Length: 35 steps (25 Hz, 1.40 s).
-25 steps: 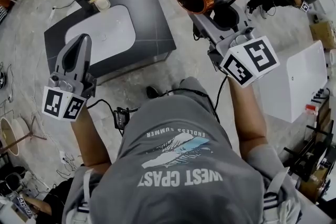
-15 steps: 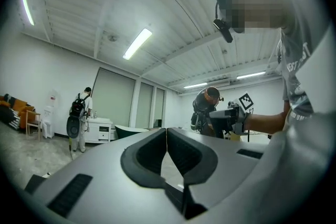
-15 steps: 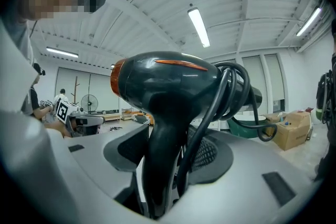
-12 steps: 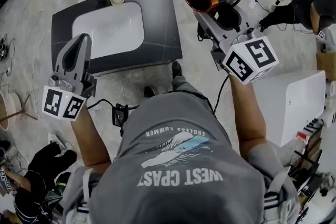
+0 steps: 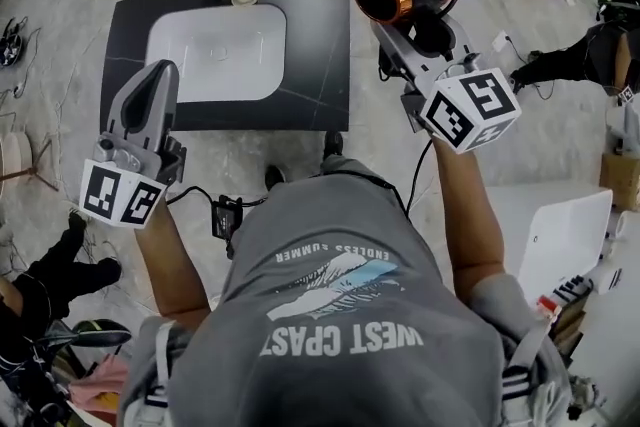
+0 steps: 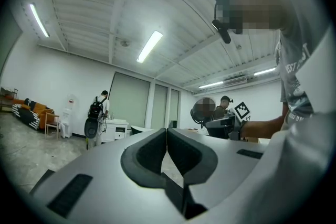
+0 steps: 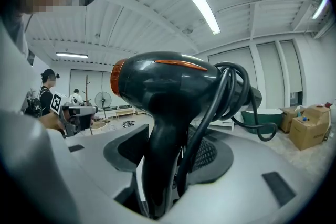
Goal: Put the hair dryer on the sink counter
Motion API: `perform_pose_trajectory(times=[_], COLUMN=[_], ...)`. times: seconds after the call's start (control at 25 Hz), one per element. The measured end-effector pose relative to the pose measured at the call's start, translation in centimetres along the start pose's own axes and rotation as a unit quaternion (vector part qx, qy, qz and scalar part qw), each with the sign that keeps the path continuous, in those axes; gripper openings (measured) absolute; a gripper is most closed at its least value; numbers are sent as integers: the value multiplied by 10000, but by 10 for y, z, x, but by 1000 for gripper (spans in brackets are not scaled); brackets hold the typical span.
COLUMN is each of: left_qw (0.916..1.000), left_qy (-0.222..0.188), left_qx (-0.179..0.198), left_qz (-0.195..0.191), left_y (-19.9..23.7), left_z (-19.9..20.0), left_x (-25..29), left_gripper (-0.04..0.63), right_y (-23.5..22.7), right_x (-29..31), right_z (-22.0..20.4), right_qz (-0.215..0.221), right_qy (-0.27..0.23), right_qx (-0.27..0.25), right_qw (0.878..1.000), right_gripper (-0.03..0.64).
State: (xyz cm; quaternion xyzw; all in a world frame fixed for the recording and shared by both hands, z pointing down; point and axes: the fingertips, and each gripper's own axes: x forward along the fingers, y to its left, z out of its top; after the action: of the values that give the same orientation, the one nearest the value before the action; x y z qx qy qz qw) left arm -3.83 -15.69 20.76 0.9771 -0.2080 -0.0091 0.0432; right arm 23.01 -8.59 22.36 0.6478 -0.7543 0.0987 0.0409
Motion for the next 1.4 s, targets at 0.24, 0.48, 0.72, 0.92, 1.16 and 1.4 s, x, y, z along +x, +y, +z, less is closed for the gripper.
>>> perform_pose_trajectory(times=[0.24, 0.48, 0.72, 0.92, 1.16, 1.4], left_qw=[9997, 9979, 9949, 9937, 9908, 9874], left_qy=[105, 280, 431, 529, 650, 828], left_qx=[-28, -217, -386, -429, -558, -612], left_qz=[229, 541, 831, 893, 1052, 1200], left_y=[-1, 15, 27, 40, 51, 63], left_z=[-3, -18, -33, -50, -67, -83], left_x=[1, 1, -1, 1, -2, -9], left_gripper=[21, 21, 21, 21, 21, 21], right_y=[-22, -41, -54, -60, -67, -72], right_x=[29, 72, 109, 138, 171, 195], right_z=[-18, -43, -74, -101, -143, -183], right_qz=[150, 280, 427, 441, 511, 595], right_qy=[249, 559, 935, 1157, 1575, 1938], right_qx=[15, 97, 115, 209, 88, 37], right_qw=[9996, 9980, 9946, 9921, 9862, 9792], right_gripper=[241, 241, 241, 241, 241, 241])
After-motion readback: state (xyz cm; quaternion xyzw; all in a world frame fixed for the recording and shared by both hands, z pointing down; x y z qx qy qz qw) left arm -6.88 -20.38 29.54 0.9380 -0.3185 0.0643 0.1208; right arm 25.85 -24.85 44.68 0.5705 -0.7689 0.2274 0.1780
